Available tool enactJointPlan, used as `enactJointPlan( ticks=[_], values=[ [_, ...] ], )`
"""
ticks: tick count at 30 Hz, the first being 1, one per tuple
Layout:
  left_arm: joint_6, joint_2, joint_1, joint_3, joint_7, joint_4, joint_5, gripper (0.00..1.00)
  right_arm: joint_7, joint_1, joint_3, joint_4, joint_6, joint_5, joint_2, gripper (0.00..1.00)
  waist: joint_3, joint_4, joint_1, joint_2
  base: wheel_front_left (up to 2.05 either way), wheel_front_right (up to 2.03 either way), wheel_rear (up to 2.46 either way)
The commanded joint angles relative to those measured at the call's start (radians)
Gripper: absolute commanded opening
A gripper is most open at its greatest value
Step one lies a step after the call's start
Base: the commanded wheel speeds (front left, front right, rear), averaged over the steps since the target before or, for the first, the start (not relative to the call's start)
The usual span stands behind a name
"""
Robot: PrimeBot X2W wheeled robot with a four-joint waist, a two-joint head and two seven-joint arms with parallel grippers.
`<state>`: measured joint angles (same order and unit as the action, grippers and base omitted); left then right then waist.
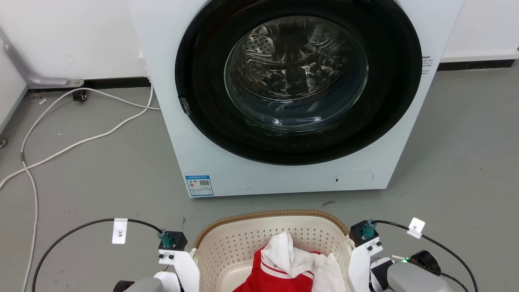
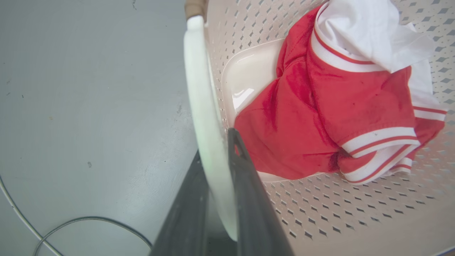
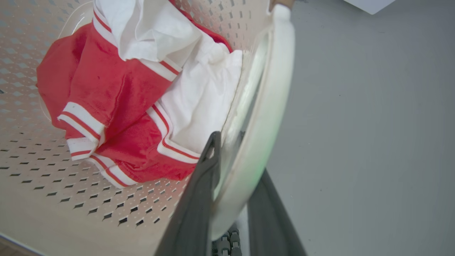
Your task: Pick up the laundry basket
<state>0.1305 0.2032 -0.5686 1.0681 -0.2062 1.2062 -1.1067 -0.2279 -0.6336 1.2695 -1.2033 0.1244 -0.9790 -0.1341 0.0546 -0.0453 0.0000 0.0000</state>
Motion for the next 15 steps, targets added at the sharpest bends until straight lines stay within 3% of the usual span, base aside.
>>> enactJointPlan(
  ticks=[1,15],
  values=[
    [-0.001,0.005,-0.018,0.006,0.012,0.001,-0.001,0.00,0.003,-0.009,0.006,0.005,0.012,-0.003,0.008,0.00,0.000,0.000,0.0000,0.0000,0.00,0.00,0.00],
    [-0.001,0.005,-0.021,0.035,0.021,0.006,-0.028,0.00,0.004,-0.004,0.012,0.007,0.012,-0.007,0.006,0.00,0.000,0.000,0.0000,0.0000,0.00,0.00,0.00]
  ],
)
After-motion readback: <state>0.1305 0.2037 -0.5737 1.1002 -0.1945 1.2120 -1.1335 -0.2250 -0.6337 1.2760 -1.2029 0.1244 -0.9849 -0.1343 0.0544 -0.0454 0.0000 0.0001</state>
